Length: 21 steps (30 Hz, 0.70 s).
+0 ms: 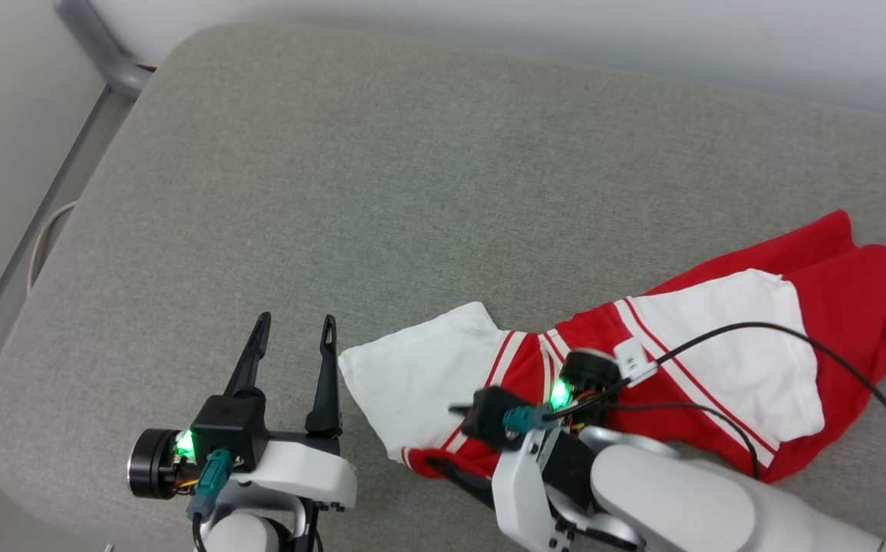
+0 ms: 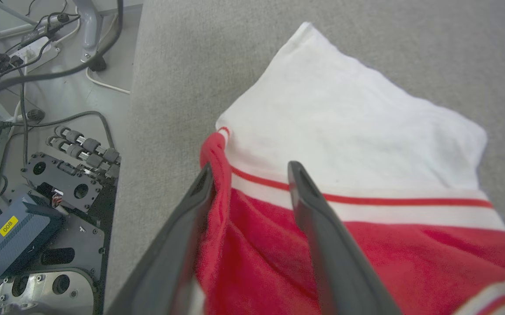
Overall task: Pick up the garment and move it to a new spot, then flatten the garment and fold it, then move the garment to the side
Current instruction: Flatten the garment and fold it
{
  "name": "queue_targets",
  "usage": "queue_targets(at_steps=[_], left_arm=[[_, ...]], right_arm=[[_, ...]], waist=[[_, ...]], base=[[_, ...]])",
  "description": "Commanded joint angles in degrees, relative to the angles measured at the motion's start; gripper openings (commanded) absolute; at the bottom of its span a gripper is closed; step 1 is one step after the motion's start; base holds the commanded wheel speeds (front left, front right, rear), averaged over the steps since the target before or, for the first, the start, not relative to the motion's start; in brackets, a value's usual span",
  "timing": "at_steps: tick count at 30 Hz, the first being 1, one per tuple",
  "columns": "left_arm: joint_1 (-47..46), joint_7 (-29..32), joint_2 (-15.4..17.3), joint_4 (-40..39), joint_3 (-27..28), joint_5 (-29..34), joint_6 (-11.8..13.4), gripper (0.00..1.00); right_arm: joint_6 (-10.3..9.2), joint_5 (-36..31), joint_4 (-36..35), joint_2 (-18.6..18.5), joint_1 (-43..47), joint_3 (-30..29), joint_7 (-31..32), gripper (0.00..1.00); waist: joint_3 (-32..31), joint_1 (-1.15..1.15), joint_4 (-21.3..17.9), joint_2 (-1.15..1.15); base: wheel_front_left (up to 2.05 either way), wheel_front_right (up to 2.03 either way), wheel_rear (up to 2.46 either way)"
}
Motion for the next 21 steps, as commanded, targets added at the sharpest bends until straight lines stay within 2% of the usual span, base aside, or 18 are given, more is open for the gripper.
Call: queue_targets(at_steps=[1, 7, 8, 12, 16, 21], left_arm=[[0.63, -0.15, -0.05, 0.11, 0.44, 0.50, -0.24, 1.00], [2.36, -0.15, -0.06, -0.29, 1.80, 1.65, -0.70, 1.00], [2.36, -0.15, -0.06, -0.29, 1.80, 1.65, -0.70, 1.00], [3.42, -0.15, -0.04, -0.66, 2.34, 2.50, -1.31, 1.00], [3.93, -0.15, -0.02, -1.16, 2.75, 3.43, -1.81, 1.00], [4.27, -0.15, 0.20, -1.93, 2.79, 4.41, -2.31, 1.00]], right_arm=[[-0.06, 0.86, 0.22, 0.03, -0.68, -0.46, -2.50, 1.00], [-0.07, 1.24, -0.33, -2.39, -1.64, -7.86, -11.51, 1.00], [-0.07, 1.24, -0.33, -2.39, -1.64, -7.86, -11.51, 1.00], [-0.07, -0.35, -1.46, -5.08, -0.25, -14.66, -14.23, 1.00], [-0.08, -2.69, -3.42, -8.72, 1.12, -21.95, -13.92, 1.00], [-0.07, -3.24, -6.45, -14.72, 2.13, -29.74, -9.74, 1.00]], waist=[[-1.08, 0.00, -0.96, 0.00], [-3.48, 0.00, -2.89, 0.00], [-3.48, 0.00, -2.89, 0.00], [-4.56, 0.00, -4.02, 0.00], [-5.30, 0.00, -4.93, 0.00], [-5.65, 0.00, -5.58, 0.00]], base=[[0.00, 0.00, 0.00], [0.00, 0.00, 0.00], [0.00, 0.00, 0.00], [0.00, 0.00, 0.00], [0.00, 0.00, 0.00], [0.00, 0.00, 0.00]])
